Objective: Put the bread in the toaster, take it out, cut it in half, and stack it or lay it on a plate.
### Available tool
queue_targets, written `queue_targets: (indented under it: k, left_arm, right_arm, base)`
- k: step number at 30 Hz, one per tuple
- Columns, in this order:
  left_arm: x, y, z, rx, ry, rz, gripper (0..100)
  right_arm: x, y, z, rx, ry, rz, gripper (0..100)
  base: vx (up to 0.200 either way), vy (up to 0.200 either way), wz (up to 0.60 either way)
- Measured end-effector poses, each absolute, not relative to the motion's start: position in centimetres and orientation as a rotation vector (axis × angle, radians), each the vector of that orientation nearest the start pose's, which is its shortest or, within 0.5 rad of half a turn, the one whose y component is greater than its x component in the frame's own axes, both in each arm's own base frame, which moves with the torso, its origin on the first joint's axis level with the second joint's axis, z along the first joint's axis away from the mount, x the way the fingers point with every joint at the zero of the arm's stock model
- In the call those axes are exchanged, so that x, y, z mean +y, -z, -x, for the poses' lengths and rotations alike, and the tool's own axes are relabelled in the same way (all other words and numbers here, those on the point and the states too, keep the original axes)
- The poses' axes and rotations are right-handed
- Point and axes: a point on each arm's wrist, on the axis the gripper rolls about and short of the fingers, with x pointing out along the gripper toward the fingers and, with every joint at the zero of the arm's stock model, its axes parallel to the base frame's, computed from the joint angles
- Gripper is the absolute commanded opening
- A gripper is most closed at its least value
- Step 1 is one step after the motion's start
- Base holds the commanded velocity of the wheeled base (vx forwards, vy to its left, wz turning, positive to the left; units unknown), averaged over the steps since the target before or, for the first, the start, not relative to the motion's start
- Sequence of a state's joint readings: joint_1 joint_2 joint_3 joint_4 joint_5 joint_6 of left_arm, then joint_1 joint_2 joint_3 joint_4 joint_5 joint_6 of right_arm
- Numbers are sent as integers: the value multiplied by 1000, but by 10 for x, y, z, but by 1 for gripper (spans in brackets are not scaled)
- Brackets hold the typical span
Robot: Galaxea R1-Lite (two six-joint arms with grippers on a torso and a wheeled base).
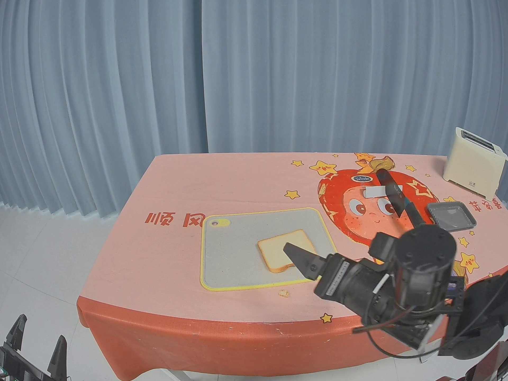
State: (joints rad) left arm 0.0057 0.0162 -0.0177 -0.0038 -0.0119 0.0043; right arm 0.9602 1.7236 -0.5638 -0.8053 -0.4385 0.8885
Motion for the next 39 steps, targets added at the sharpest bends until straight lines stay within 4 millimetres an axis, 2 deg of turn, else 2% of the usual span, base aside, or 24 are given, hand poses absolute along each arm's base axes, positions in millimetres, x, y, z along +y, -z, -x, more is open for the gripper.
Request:
queue_targets:
  k: [8, 21, 30, 39]
  left_arm:
    - [0, -81, 23, -5, 7, -4, 100]
    - [0, -81, 23, -5, 7, -4, 100]
    - [0, -81, 23, -5, 7, -4, 100]
    - [0, -81, 23, -5, 7, -5, 100]
  right_arm:
    - [179, -145, -132, 477, -459, -623, 100]
    - [142, -178, -106, 403, -655, -719, 100]
    - [116, -196, -107, 303, -786, -664, 100]
    - [110, -195, -104, 313, -876, -633, 100]
  base:
    - [0, 0, 0]
    - [0, 0, 0]
    - [0, 0, 0]
    - [0, 0, 0]
